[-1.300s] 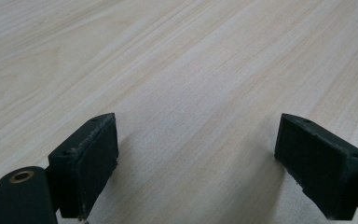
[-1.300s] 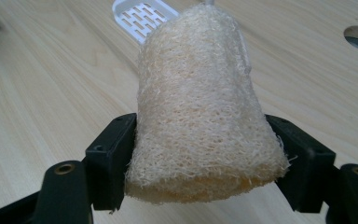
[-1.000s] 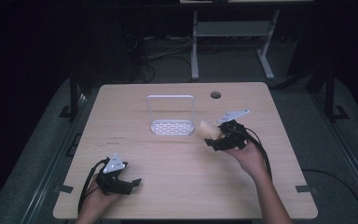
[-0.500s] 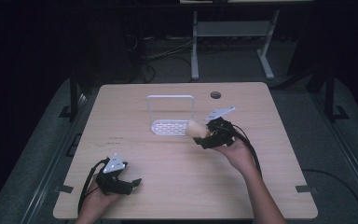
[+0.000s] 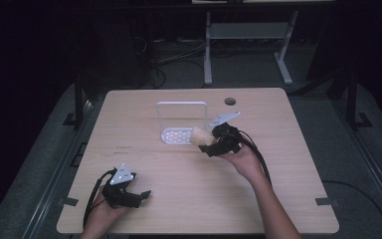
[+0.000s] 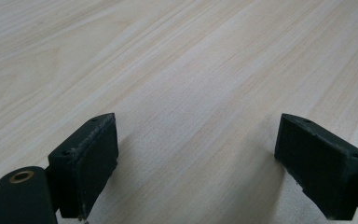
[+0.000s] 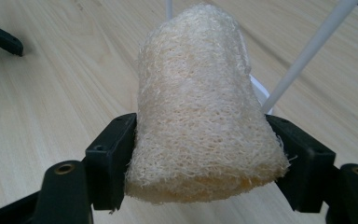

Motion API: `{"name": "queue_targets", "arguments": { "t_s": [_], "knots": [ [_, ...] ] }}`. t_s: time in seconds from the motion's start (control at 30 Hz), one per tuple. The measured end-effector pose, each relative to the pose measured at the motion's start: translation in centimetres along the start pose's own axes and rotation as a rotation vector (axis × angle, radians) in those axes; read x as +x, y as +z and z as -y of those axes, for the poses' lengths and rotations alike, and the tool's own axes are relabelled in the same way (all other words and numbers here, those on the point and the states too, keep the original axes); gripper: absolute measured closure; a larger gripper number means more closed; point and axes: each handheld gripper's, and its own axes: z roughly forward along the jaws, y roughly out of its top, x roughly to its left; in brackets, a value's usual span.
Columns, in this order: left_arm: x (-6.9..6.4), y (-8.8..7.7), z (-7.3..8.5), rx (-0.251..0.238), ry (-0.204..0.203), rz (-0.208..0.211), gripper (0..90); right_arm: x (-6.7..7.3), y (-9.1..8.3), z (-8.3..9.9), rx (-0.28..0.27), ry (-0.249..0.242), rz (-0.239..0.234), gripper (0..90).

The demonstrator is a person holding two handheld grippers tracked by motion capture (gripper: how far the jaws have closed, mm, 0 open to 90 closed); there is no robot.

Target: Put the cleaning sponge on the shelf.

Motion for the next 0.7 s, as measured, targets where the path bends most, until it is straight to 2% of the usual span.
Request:
{"name": "queue_targets", "arguments": {
  "t_s": [0.3,0.7],
  "knots": [
    [0.0,0.0,0.0,0.0,-0.001,0.001,12.6,0.0,1.0,-0.6,-0.009,0.004,-0.005,28.6],
    [0.0,0.0,0.0,-0.002,-0.002,-0.001,12.6,0.4,3.3,-1.8,-0.012,-0.003,-0.009,28.6]
  ]
}}
